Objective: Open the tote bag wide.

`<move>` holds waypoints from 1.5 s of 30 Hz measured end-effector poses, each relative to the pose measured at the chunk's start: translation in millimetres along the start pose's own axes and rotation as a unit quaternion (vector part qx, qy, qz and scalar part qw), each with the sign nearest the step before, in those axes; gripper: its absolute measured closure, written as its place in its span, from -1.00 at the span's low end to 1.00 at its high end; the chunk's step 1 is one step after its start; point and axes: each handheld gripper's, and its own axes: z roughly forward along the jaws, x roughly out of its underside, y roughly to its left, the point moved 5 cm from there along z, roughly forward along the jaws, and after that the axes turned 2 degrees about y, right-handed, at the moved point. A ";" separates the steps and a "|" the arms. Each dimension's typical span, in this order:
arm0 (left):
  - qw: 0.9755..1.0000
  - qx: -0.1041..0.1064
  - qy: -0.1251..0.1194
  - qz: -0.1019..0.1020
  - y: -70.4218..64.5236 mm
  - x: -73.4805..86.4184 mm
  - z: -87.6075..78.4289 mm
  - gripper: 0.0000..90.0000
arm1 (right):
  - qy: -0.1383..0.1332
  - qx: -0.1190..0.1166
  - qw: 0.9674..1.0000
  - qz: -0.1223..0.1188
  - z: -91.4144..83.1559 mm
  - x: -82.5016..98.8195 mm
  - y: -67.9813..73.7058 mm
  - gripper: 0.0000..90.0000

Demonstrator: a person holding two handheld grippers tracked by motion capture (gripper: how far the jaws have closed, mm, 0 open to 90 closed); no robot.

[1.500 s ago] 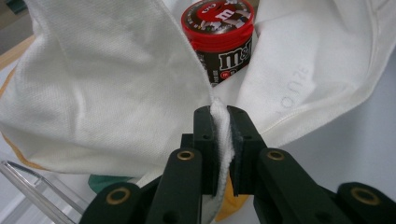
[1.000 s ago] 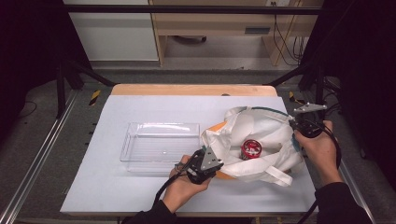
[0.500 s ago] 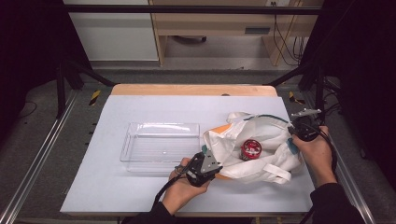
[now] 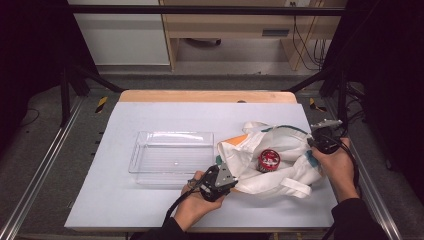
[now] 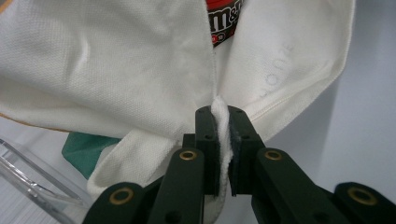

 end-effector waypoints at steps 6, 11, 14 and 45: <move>1.000 0.001 0.002 0.000 -0.5 1.2 0.9 0.88 | 0.001 0.002 1.000 -0.001 0.4 0.0 0.5 0.82; 1.000 0.002 0.004 0.004 -1.8 2.6 1.2 0.88 | 0.007 0.002 1.000 0.000 3.1 1.8 0.0 0.81; 1.000 0.004 0.006 0.004 -3.2 4.0 1.3 0.89 | 0.012 0.003 1.000 0.000 4.9 2.7 -0.5 0.81; 0.999 -0.036 -0.008 0.023 -1.9 -13.0 -7.8 0.38 | -0.040 -0.012 0.999 0.016 -27.9 -1.5 10.5 -0.10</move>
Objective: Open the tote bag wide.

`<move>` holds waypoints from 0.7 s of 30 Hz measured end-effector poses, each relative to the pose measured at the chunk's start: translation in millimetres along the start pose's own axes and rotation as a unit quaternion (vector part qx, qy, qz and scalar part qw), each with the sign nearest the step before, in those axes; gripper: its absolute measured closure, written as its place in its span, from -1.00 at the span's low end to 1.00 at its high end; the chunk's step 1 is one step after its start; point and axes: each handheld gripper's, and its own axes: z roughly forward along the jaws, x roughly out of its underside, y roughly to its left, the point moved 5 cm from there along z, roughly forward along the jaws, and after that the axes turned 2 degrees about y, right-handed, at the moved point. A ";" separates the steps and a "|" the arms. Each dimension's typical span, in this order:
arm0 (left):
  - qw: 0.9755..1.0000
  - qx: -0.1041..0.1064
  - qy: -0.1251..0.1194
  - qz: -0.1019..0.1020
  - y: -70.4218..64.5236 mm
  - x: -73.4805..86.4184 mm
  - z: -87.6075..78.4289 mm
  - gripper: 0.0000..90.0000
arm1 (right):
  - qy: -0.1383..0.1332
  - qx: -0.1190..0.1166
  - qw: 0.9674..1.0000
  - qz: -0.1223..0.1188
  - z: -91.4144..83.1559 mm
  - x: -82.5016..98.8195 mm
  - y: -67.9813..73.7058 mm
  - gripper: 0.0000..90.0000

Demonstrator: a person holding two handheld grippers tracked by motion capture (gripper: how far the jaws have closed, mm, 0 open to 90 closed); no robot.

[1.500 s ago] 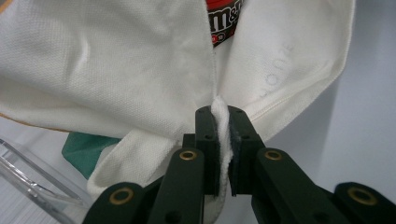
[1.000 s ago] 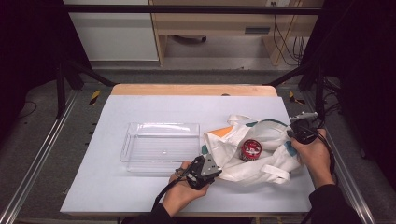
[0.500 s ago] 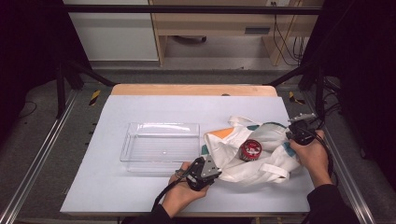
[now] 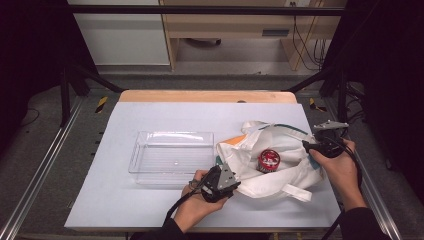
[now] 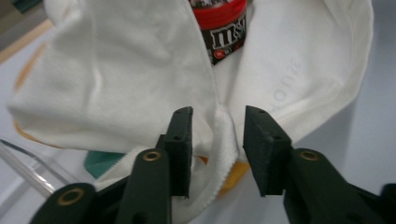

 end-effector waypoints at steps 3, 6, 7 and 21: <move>1.000 -0.008 -0.007 0.007 4.1 -12.6 -6.1 0.20 | -0.013 -0.010 1.000 -0.003 -16.1 -3.3 7.7 -0.22; 1.000 -0.014 -0.015 0.002 8.3 -26.7 -13.7 0.11 | -0.031 -0.014 0.999 -0.004 -35.3 -5.9 14.3 -0.28; 1.000 -0.013 -0.015 0.004 10.4 -32.0 -15.1 0.06 | -0.035 -0.015 0.999 -0.002 -41.1 -6.0 16.2 -0.27; 0.999 -0.022 -0.026 -0.007 34.6 -101.7 12.3 -0.17 | -0.027 -0.004 0.999 0.017 -55.2 2.9 32.1 -0.11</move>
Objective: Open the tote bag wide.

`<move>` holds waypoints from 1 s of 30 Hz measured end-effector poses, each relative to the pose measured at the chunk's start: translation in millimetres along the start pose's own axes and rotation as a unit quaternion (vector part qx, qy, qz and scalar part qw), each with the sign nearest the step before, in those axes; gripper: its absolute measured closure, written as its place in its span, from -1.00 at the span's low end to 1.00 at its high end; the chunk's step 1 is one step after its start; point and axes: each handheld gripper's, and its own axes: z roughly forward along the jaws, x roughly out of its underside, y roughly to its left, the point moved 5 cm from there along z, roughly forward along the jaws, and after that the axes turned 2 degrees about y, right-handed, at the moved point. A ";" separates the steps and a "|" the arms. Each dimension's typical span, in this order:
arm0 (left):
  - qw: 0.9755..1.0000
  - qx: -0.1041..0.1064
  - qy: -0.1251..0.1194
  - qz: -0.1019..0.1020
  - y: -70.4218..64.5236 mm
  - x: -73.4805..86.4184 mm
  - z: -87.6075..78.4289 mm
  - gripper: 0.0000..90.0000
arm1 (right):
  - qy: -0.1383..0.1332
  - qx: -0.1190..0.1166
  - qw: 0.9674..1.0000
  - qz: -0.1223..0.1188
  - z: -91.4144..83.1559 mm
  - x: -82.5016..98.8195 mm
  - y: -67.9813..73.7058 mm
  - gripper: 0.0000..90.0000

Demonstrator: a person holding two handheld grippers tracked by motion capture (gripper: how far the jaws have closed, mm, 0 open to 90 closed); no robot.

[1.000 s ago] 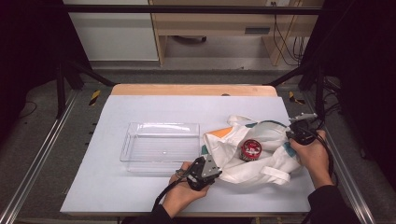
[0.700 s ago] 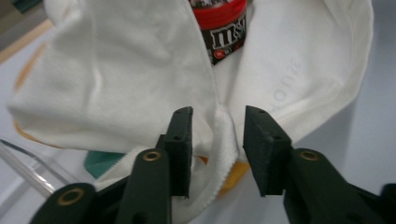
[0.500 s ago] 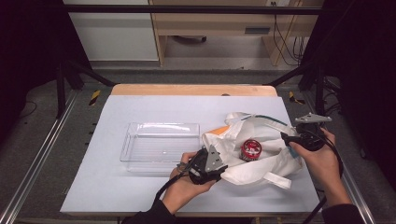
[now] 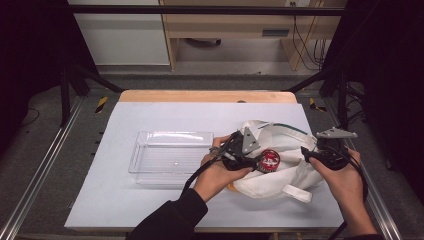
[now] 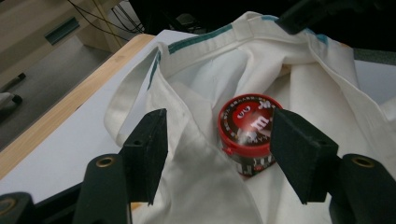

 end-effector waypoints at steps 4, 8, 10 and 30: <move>1.000 -0.008 0.003 0.001 2.1 -6.2 10.7 -0.18 | 0.015 0.000 1.000 0.010 10.4 5.8 2.4 -0.13; 1.000 -0.007 0.014 -0.005 6.9 -3.5 19.3 -0.14 | 0.023 0.000 1.000 0.009 13.4 10.4 4.9 -0.12; 1.000 -0.009 0.025 -0.006 10.0 -0.2 22.2 -0.08 | 0.026 0.001 1.000 0.005 12.0 14.7 5.0 -0.09; 0.998 -0.024 0.055 -0.033 54.4 14.7 19.6 0.75 | 0.022 0.000 1.000 0.016 -27.5 67.1 -1.5 0.15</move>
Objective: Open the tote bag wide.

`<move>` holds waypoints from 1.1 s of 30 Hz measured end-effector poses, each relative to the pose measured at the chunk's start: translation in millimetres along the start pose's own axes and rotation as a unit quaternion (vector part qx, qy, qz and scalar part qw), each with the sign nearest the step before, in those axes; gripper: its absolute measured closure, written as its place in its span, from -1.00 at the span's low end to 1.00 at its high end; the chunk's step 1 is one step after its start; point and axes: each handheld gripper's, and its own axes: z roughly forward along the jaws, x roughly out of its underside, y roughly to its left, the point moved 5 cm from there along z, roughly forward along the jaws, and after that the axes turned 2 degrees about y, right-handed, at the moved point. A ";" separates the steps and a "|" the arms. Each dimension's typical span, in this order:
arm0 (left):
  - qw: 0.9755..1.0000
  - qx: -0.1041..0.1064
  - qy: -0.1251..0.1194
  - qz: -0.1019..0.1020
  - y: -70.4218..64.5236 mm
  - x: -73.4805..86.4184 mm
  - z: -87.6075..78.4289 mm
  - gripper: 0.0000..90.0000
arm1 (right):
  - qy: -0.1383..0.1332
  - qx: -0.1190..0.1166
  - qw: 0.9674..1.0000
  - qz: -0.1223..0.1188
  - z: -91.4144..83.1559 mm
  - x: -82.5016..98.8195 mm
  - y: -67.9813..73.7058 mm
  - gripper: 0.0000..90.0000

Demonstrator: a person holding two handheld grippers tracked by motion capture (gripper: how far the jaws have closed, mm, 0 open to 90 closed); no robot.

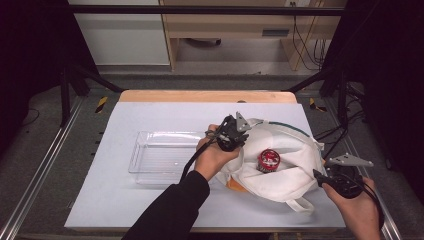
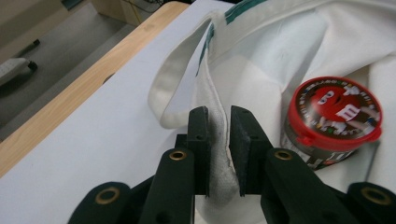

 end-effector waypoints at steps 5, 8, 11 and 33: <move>1.000 -0.003 0.025 -0.004 8.5 10.9 4.7 0.81 | 0.009 -0.004 1.000 0.003 3.2 11.5 -0.5 0.28; 0.999 -0.001 0.036 -0.011 12.7 18.1 8.3 0.83 | 0.015 -0.005 1.000 0.003 6.4 17.0 -0.9 0.37; 0.999 0.004 0.040 -0.020 15.7 23.3 10.4 0.84 | 0.016 -0.008 1.000 0.002 8.9 20.3 -0.3 0.50; 0.997 -0.003 0.073 -0.005 9.8 29.6 16.7 0.85 | 0.028 0.007 0.999 -0.023 -8.6 42.2 -15.1 0.86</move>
